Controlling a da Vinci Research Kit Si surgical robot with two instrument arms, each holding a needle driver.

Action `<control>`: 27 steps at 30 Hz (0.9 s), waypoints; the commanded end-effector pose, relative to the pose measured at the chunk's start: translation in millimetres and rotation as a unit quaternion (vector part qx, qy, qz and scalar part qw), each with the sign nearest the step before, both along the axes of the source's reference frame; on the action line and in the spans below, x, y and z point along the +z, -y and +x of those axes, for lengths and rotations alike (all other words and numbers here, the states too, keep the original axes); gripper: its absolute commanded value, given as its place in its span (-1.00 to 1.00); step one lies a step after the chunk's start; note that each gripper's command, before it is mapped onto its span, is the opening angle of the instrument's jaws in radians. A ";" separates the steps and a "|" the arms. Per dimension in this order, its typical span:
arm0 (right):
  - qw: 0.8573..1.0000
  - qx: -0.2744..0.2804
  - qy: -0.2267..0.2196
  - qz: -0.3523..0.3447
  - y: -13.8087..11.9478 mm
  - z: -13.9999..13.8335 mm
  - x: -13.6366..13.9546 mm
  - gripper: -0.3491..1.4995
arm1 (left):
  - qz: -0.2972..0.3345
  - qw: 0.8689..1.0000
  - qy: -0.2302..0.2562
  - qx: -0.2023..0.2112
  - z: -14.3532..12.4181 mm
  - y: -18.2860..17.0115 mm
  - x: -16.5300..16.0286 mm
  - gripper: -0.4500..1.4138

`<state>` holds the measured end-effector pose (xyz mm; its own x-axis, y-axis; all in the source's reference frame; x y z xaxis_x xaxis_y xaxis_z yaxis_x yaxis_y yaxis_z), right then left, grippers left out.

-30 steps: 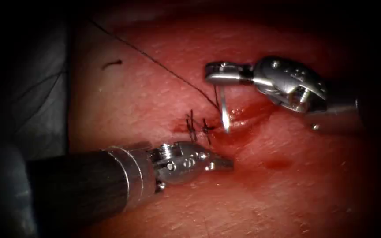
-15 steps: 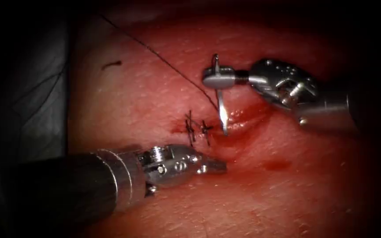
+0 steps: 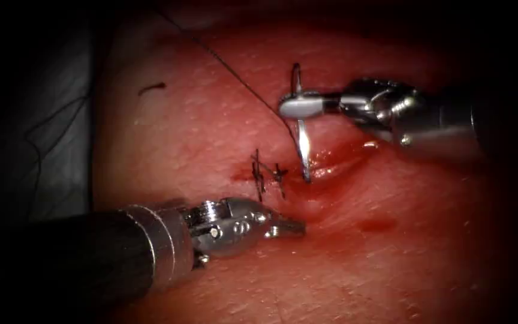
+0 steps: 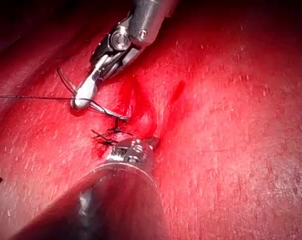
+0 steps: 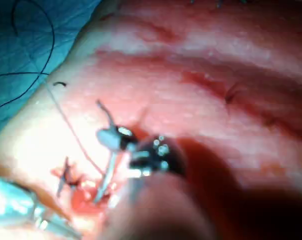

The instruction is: Wound Closure

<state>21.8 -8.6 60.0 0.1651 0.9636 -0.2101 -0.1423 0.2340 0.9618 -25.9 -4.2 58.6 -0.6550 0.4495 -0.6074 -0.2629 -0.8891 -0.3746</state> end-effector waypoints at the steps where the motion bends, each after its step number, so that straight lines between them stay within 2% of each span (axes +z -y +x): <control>1: 1.000 0.000 -0.001 0.011 0.7 0.7 0.5 -1.00 | 0.000 1.000 0.000 0.000 -0.7 0.4 0.8 -0.62; 6: 0.997 0.004 -0.001 0.072 1.1 0.9 0.3 -1.00 | 0.000 1.000 0.000 0.001 -0.7 0.4 0.8 -0.62; 18: 0.990 -0.020 0.007 0.139 2.5 0.6 -0.3 -1.00 | 0.001 1.000 0.001 0.001 -0.5 0.2 0.7 -0.62; 27: 0.982 -0.045 0.008 0.185 4.2 1.0 -1.9 -1.00 | 0.001 1.000 0.001 0.001 -0.5 0.1 0.7 -0.62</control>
